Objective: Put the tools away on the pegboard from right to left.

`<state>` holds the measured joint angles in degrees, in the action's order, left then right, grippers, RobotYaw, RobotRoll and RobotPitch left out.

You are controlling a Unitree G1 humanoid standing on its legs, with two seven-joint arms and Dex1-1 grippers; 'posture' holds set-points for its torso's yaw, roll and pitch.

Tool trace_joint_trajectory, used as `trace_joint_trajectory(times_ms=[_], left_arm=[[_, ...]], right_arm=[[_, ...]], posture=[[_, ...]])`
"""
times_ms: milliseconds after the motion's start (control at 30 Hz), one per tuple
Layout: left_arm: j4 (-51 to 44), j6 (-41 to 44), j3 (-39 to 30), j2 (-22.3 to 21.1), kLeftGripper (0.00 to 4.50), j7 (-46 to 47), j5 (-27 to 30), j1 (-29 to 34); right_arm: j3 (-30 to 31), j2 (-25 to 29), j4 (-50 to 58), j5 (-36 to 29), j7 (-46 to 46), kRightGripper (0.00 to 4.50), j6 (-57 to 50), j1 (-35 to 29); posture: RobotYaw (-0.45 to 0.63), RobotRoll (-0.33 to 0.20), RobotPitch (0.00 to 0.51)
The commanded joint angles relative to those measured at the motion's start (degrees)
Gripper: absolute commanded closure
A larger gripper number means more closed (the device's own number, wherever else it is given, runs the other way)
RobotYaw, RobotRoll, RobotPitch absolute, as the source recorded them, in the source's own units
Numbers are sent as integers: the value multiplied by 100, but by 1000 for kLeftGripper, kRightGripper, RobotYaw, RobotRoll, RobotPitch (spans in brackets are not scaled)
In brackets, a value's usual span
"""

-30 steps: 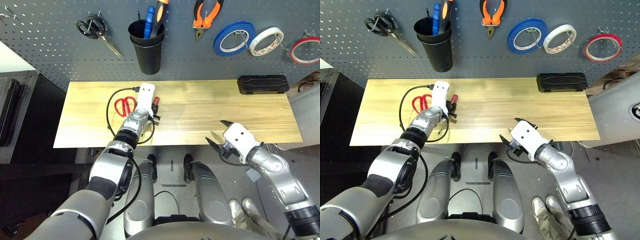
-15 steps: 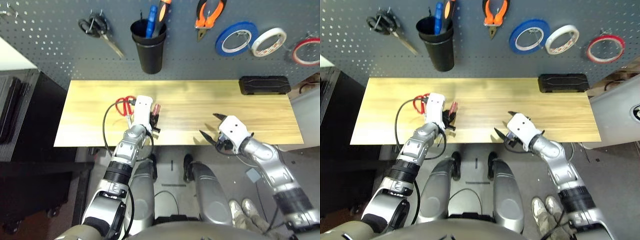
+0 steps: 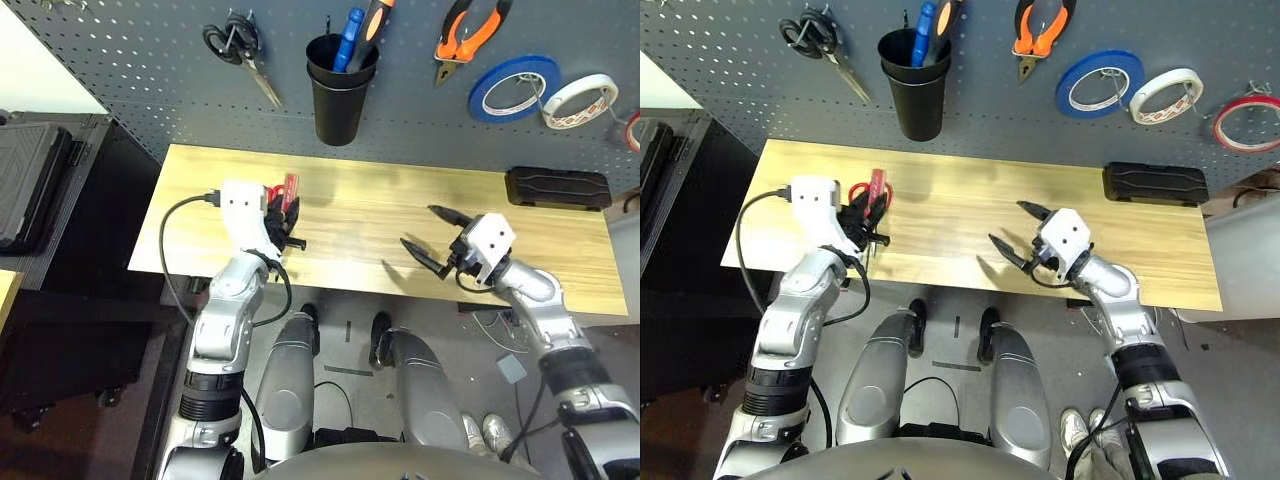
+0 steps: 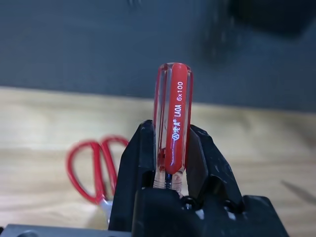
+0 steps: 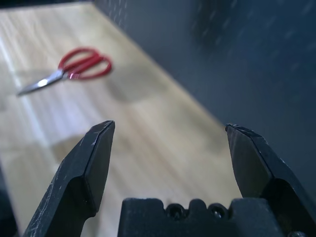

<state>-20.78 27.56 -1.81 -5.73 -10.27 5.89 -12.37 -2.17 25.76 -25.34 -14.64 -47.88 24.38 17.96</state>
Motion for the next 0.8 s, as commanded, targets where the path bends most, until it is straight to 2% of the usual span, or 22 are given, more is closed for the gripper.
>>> trace_joint_trajectory(times_ms=[33,300,433,800], left_arm=[[-391,257,-177,-71,3594,-40,312,-327],[-434,495,-406,-460,3594,-172,679,-1036],[-218,515,-544,-662,3594,-231,797,-1446],[306,522,-739,-1238,3594,-390,916,-2154]], right_arm=[[-325,240,-114,-446,-444,0,-132,35],[-869,582,375,-1322,-1053,0,-813,298],[-1016,754,1001,-1708,-1070,0,-1589,351],[-1360,1329,1678,-2312,-1402,0,-2767,645]], posture=[[290,0,273],[252,0,258],[230,0,254],[183,0,240]])
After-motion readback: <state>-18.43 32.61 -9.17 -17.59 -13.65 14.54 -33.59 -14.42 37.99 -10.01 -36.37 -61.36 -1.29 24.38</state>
